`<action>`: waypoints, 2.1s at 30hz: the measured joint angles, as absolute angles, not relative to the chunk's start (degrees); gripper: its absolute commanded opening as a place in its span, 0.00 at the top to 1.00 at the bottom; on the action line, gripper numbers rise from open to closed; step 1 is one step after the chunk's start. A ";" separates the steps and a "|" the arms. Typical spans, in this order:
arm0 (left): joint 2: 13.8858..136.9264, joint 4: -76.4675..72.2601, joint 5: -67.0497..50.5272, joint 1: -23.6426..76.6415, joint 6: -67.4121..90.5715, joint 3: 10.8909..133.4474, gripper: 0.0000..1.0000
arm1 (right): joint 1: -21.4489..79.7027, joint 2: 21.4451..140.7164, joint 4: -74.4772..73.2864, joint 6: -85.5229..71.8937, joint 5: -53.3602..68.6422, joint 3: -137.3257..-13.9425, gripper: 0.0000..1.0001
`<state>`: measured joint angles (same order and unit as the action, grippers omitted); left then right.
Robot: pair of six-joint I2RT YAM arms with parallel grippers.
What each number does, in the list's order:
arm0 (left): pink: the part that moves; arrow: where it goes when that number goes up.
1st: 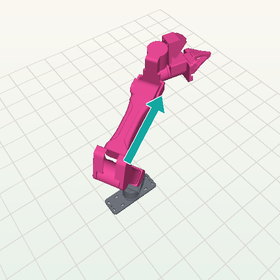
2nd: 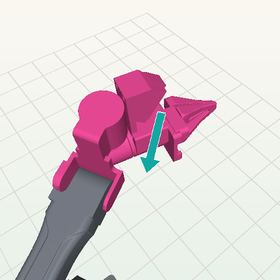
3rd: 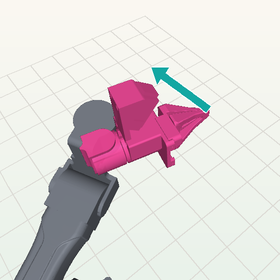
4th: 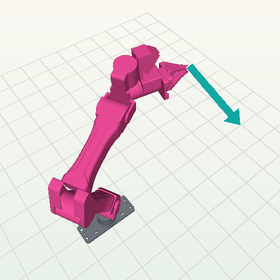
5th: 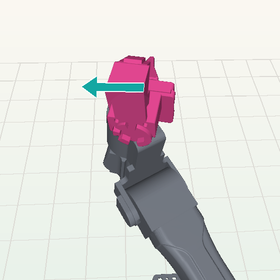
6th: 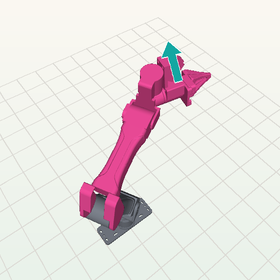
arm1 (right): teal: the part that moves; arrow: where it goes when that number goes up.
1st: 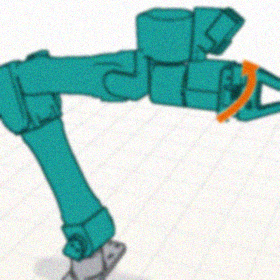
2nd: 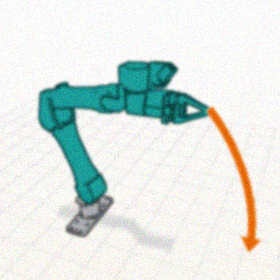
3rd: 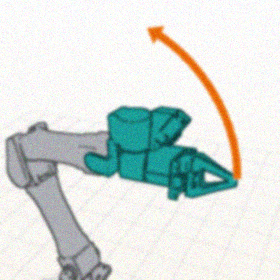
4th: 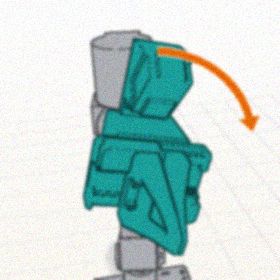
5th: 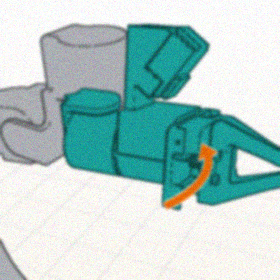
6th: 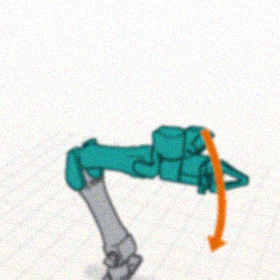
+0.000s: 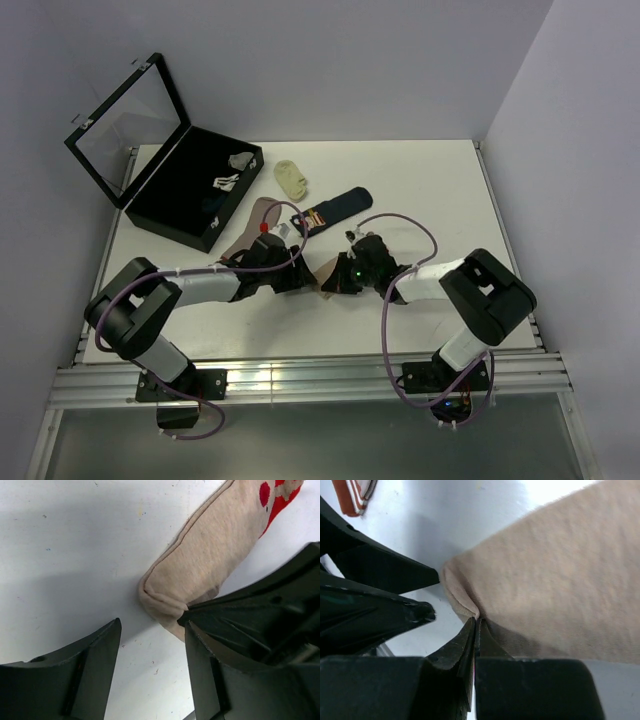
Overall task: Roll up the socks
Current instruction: Roll the sock at the center of the board.
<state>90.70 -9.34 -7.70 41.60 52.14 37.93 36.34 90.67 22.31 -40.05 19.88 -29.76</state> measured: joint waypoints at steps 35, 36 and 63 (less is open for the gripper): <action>97.78 -16.75 -8.32 41.60 56.16 39.44 0.89 | 31.14 95.50 36.29 -49.21 27.90 -24.38 0.82; 97.78 -16.12 -8.29 41.63 56.05 39.77 0.89 | 31.38 94.43 34.76 -48.03 26.98 -24.51 0.75; 98.02 -1.52 -7.55 41.71 52.64 46.87 0.92 | 58.13 83.35 9.80 -18.22 -13.74 -34.37 0.62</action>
